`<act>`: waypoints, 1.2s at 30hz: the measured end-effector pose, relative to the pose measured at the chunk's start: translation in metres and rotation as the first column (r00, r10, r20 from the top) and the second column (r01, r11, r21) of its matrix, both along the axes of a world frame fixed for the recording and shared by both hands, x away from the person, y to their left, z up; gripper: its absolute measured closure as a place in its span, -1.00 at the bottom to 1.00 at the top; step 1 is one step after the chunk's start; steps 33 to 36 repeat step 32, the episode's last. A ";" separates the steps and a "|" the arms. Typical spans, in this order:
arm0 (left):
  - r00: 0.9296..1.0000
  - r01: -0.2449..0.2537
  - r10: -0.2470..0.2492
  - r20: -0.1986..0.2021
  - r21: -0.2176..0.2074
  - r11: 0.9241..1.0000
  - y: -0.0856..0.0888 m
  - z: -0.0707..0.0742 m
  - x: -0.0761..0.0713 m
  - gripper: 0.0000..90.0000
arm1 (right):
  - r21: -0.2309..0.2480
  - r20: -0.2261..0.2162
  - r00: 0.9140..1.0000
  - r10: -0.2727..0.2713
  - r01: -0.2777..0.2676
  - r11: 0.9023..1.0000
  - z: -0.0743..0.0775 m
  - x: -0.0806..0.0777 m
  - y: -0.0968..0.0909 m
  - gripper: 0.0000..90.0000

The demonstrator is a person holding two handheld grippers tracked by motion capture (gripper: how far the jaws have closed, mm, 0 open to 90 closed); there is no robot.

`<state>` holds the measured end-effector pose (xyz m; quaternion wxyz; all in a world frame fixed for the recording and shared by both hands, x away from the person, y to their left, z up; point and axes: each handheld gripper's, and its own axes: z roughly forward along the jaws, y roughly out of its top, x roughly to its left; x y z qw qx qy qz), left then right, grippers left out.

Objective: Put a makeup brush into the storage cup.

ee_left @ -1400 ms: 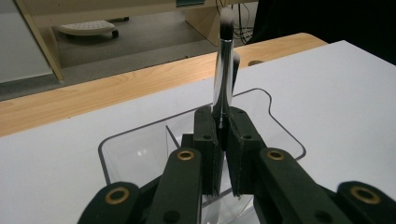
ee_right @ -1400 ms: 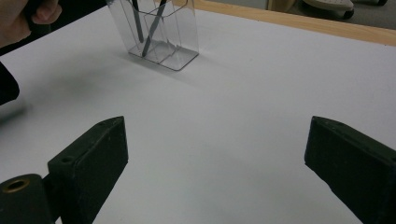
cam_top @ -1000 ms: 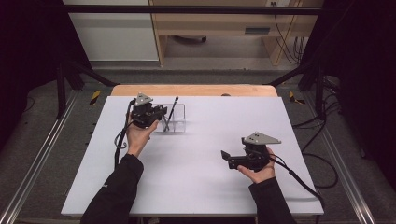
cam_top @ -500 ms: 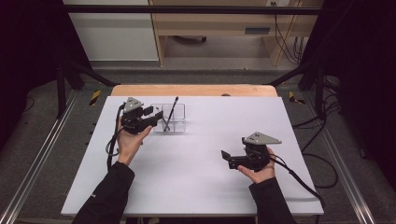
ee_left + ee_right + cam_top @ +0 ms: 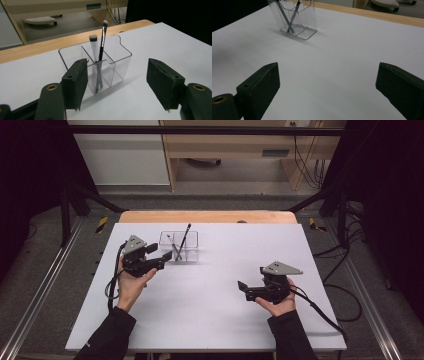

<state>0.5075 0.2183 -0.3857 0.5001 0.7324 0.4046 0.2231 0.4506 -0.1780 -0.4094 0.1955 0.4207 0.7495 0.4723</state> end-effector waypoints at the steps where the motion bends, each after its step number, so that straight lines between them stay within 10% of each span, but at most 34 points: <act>1: 1.000 0.003 -0.003 -0.001 0.004 1.000 0.000 -0.001 -0.002 -0.31 | -0.001 0.001 1.000 0.000 0.000 1.000 0.000 0.000 0.000 -0.87; 36: 0.998 0.022 -0.021 -0.057 0.022 1.000 0.026 -0.037 -0.050 -0.74 | 0.014 -0.006 1.000 -0.020 0.020 1.000 -0.001 -0.005 -0.013 -0.87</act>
